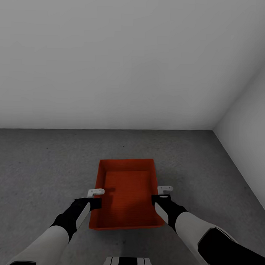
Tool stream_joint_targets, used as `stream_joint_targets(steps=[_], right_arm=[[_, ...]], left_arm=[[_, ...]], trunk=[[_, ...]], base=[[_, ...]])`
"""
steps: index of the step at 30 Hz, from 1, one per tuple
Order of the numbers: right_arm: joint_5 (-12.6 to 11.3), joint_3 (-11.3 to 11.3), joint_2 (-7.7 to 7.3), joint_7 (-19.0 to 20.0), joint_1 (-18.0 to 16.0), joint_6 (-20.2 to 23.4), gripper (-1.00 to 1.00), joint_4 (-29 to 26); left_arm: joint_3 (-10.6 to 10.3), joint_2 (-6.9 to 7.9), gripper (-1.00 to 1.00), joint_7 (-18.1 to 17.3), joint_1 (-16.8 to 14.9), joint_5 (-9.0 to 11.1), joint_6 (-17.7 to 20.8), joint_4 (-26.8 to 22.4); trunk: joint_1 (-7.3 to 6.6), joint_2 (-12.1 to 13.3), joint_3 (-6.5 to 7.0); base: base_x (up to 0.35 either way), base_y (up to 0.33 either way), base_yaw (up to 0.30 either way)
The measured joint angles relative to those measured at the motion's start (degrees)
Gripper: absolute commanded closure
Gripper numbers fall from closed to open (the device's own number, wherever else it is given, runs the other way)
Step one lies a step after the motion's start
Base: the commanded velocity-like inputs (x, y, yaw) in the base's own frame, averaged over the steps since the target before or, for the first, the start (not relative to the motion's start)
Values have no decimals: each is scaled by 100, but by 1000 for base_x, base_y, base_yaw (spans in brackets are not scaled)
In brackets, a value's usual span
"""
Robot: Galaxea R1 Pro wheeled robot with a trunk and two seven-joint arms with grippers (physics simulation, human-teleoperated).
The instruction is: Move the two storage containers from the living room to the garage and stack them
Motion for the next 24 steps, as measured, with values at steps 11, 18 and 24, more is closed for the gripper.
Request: stream_joint_targets(steps=[11, 18, 24], right_arm=[[7, -5, 0, 2, 0, 0, 100, 0], [36, -29, 5, 3, -1, 2, 100, 3], [143, -126, 35, 25, -1, -22, 100, 54]], left_arm=[[0, 0, 100, 0, 0, -1, 0, 0], [1, 2, 100, 1, 0, 1, 1, -1], [3, 14, 100, -3, 35, 11, 13, -50]], trunk=[[0, 0, -41], [0, 0, -42], [0, 0, -42]], base=[[0, 0, 0], [0, 0, 0], [0, 0, 0]])
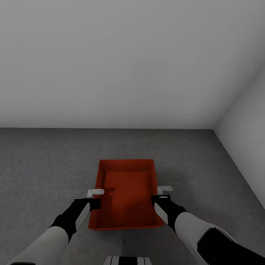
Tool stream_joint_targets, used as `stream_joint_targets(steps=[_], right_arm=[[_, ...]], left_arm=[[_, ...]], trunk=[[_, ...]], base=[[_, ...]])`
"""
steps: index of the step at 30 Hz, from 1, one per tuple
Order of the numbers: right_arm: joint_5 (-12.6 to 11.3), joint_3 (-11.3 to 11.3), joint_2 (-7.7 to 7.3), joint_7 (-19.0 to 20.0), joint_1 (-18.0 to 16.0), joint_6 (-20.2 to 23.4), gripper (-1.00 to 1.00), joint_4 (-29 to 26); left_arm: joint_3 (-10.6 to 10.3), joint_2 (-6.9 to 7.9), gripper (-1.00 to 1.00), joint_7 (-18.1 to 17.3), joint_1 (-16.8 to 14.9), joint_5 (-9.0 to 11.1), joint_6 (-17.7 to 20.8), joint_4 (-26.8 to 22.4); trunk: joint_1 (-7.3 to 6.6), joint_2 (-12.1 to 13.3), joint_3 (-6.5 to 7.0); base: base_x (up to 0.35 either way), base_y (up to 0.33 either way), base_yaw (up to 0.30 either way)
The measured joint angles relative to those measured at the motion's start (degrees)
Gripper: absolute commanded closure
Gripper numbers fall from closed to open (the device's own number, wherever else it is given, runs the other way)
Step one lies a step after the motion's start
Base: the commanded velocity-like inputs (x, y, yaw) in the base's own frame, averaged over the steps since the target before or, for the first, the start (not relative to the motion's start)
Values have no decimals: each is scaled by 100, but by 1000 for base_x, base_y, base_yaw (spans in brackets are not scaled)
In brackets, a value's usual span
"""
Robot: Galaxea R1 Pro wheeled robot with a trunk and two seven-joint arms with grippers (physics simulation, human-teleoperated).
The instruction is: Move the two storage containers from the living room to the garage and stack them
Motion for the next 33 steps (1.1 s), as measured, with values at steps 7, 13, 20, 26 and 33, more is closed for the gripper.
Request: stream_joint_targets(steps=[7, 13, 20, 26, 33], right_arm=[[-40, 37, -7, 16, 0, 2, 100, 6], [-109, 57, -29, -76, 0, -6, -100, 163], [-153, 55, -36, -71, 0, 0, -100, 181], [-151, 55, -46, -71, 0, 0, -100, 185], [-155, 55, -65, -70, 0, 1, -100, 186]], left_arm=[[-1, 2, 100, -2, 1, 11, 0, 12], [5, -1, -100, 75, -1, 23, 47, 60], [3, 12, -100, 178, -1, 37, 46, 20], [9, 13, -100, 175, -1, 42, 17, -4], [17, 14, -100, 171, -1, 42, 5, -18]], trunk=[[0, 0, 0], [0, 0, 0], [0, 0, 0], [0, 0, 0], [0, 0, 0]], base=[[0, 0, 0], [0, 0, 0], [0, 0, 0], [0, 0, 0], [0, 0, 0]])
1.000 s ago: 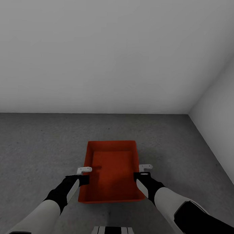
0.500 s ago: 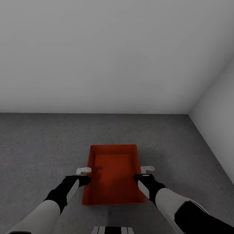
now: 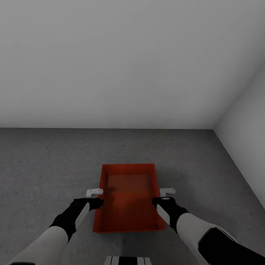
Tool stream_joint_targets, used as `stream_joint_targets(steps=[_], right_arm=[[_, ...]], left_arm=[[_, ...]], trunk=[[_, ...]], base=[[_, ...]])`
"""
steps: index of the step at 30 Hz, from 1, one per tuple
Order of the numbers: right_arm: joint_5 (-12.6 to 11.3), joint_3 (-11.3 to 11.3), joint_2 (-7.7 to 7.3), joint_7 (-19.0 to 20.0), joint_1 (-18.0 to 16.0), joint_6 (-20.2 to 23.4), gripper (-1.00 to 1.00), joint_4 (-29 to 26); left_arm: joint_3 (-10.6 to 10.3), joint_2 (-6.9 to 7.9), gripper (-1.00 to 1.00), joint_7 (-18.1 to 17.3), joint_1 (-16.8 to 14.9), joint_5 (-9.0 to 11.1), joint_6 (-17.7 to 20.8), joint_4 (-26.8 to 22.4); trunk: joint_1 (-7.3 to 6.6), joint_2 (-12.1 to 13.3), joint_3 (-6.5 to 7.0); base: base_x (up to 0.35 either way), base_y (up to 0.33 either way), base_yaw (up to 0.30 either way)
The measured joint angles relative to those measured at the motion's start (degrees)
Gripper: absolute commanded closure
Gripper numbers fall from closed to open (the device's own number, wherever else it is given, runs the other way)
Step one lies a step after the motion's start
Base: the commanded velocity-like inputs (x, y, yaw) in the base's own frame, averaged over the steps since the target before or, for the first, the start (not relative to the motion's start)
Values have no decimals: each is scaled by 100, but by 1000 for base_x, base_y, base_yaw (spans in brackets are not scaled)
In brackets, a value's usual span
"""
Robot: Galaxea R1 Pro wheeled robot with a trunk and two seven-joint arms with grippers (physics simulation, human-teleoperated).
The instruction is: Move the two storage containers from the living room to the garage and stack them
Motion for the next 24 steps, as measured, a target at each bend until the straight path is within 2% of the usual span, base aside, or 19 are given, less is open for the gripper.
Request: stream_joint_targets(steps=[17, 24], right_arm=[[-1, -6, -14, -7, 0, 1, -100, 0], [8, -1, -17, -7, 0, 0, -100, 0]], left_arm=[[14, -3, -100, -8, 0, 0, -2, -41], [5, -8, -100, -9, 0, 0, 16, -36]], trunk=[[0, 0, 0], [-153, 279, 125]], base=[[0, 0, 0], [0, 0, 0]])
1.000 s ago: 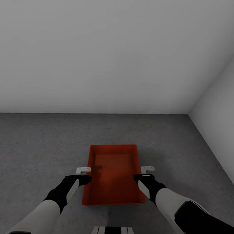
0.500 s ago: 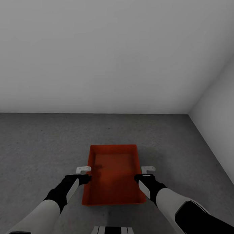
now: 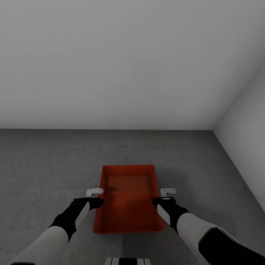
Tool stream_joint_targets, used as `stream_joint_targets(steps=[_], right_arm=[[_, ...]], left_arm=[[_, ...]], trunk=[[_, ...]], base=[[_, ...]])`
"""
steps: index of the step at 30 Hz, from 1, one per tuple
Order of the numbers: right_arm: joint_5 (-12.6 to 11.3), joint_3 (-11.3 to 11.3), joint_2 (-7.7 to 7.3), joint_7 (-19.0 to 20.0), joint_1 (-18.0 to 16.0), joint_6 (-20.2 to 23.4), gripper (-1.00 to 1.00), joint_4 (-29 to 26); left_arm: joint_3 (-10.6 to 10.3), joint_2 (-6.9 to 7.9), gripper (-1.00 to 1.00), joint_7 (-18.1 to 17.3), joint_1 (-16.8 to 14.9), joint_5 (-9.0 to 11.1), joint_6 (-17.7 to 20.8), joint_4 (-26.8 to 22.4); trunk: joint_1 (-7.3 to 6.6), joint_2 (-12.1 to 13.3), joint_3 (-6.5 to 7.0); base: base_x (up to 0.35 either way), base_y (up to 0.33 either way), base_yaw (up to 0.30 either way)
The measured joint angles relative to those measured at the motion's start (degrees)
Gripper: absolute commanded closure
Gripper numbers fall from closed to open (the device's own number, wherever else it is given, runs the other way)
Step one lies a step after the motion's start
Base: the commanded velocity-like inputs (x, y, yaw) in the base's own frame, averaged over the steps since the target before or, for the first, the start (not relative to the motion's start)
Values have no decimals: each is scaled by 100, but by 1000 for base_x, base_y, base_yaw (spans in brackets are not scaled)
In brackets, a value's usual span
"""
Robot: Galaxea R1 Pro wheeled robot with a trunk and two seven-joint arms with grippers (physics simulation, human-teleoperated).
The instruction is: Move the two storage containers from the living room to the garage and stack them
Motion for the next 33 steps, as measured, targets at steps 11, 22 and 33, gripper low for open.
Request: stream_joint_targets(steps=[11, 22, 33], right_arm=[[1, -4, 0, -2, 0, -30, -100, 0], [-8, 1, 10, -11, 0, -31, -100, 8], [-18, -5, 17, -140, 0, -30, -100, 14]], left_arm=[[4, 1, -100, 7, 0, 0, 9, 11], [5, 0, -100, 9, 0, 0, 4, 11], [4, 6, -100, 9, 0, -1, 0, 12]], trunk=[[-242, 441, 197], [-483, 882, 395], [-725, 1324, 631]], base=[[0, 0, 0], [0, 0, 0], [0, 0, -19]])
